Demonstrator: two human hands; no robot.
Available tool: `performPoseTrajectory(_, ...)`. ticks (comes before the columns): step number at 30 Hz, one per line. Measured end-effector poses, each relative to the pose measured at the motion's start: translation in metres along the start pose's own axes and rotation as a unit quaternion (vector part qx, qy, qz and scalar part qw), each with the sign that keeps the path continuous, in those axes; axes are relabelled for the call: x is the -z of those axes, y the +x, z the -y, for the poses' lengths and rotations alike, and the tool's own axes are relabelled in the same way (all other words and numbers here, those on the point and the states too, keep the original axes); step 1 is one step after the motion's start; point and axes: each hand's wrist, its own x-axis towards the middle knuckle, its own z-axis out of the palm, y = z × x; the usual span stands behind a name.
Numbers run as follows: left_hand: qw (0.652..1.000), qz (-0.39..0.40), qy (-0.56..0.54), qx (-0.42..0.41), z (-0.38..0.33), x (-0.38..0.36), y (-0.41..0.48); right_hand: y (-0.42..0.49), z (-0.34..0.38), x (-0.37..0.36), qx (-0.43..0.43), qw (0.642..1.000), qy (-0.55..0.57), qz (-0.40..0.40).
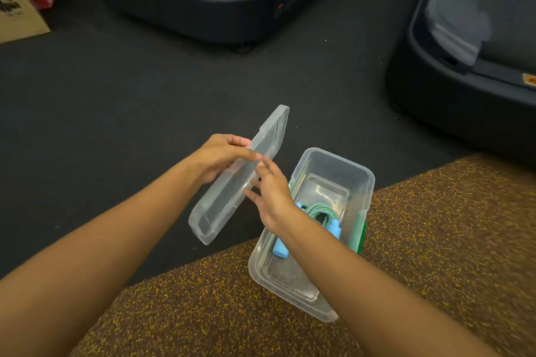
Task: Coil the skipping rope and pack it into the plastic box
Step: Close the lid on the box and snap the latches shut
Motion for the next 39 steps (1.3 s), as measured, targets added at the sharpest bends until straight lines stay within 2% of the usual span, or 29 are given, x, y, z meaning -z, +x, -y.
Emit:
performPoseTrajectory(5,0.983,-0.144,0.048,-0.099,-0.003,-0.048,-0.008,-0.007,0.028,0.018,0.031,0.996,0.079,-0.001)
performPoseTrajectory(8,0.97,-0.178,0.074,-0.149,-0.005,-0.072,-0.014,-0.011,0.036,0.03,0.049,0.995,0.082,-0.006)
performPoseTrajectory(10,0.971,-0.175,0.079,-0.144,-0.007,-0.081,-0.015,-0.012,0.038,0.039,0.061,0.995,0.075,-0.006)
performPoseTrajectory(17,0.988,-0.09,0.034,-0.121,-0.012,-0.091,-0.017,-0.022,0.039,0.064,0.062,0.996,0.041,-0.043)
performPoseTrajectory(21,0.982,-0.096,0.082,-0.143,-0.005,-0.088,-0.016,-0.031,0.044,0.081,0.075,0.995,0.048,-0.046)
performPoseTrajectory(25,0.965,-0.116,0.178,-0.156,0.0,-0.087,-0.015,-0.04,0.05,0.096,0.075,0.994,0.072,-0.036)
performPoseTrajectory(28,0.961,-0.127,0.181,-0.166,-0.003,-0.087,-0.016,-0.046,0.053,0.108,0.073,0.992,0.091,-0.044)
performPoseTrajectory(33,0.98,-0.093,0.13,-0.117,-0.002,-0.095,-0.018,-0.059,0.051,0.133,0.057,0.988,0.134,-0.056)
performPoseTrajectory(39,0.992,-0.091,0.079,-0.038,0.006,-0.094,-0.005,-0.071,0.041,0.153,0.057,0.988,0.133,-0.055)
